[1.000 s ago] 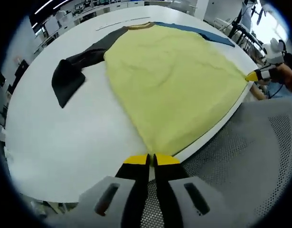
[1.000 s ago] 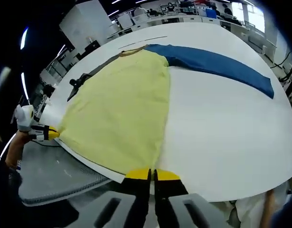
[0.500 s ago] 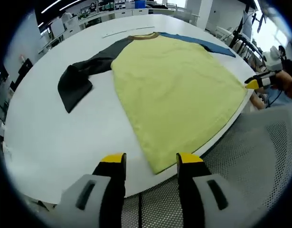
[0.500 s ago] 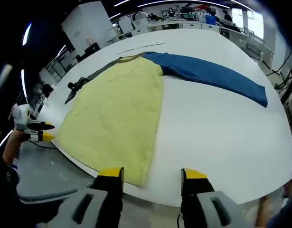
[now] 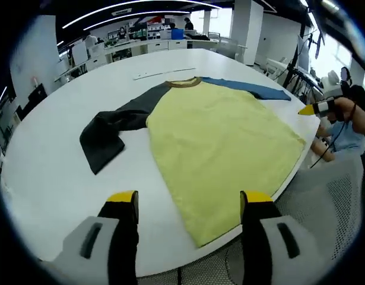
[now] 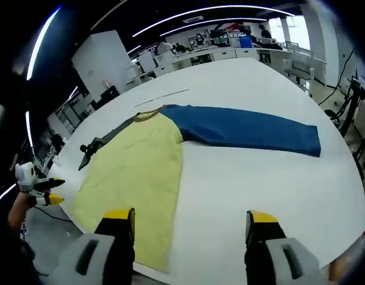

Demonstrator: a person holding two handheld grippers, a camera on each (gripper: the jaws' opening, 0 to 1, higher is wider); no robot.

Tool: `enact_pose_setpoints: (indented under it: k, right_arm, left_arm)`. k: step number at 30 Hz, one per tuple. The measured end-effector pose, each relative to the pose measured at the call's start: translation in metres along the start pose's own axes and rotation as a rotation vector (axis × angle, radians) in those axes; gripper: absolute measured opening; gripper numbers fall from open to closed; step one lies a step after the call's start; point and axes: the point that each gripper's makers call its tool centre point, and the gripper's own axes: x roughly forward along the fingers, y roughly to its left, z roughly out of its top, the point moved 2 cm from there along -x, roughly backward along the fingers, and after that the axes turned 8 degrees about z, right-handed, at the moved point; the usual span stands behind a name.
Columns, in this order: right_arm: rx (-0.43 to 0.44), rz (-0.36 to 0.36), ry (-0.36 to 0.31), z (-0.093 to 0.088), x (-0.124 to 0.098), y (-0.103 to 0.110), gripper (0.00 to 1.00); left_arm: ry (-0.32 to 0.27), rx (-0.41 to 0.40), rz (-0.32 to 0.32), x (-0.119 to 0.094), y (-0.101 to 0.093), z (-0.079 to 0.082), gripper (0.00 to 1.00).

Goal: Fold the garment on the visible template until the final outline fits inside the template.

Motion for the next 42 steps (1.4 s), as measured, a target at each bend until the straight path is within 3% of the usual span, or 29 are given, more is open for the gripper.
enact_pose_setpoints:
  k: [6,13,22,27,31,35,42]
  right_arm:
    - [0.023,-0.041,-0.051,0.026,-0.002,-0.035,0.77]
    - [0.03,-0.108,-0.085,0.045,-0.002,-0.072,0.75]
    - [0.058,-0.22,-0.099,0.057,-0.009,-0.12,0.71]
    - [0.083,-0.252,-0.09,0.059,-0.011,-0.14,0.68]
    - [0.128,-0.294,-0.091,0.057,-0.011,-0.158,0.58]
    - [0.131,-0.347,-0.066,0.054,-0.011,-0.172,0.36]
    - [0.152,-0.418,-0.05,0.051,-0.012,-0.184,0.28]
  left_arm:
    - [-0.036,-0.05,-0.002,-0.001,0.005,0.007,0.8]
    - [-0.058,-0.07,0.011,-0.002,0.009,0.012,0.86]
    - [-0.089,-0.049,0.041,-0.002,0.008,0.017,0.98]
    - [-0.099,-0.044,0.035,-0.002,0.006,0.019,0.99]
    - [-0.092,-0.04,0.033,-0.003,0.005,0.019,0.99]
    - [-0.083,-0.042,0.028,-0.003,0.005,0.017,0.99]
    - [-0.09,-0.042,0.032,-0.004,0.006,0.018,0.98]
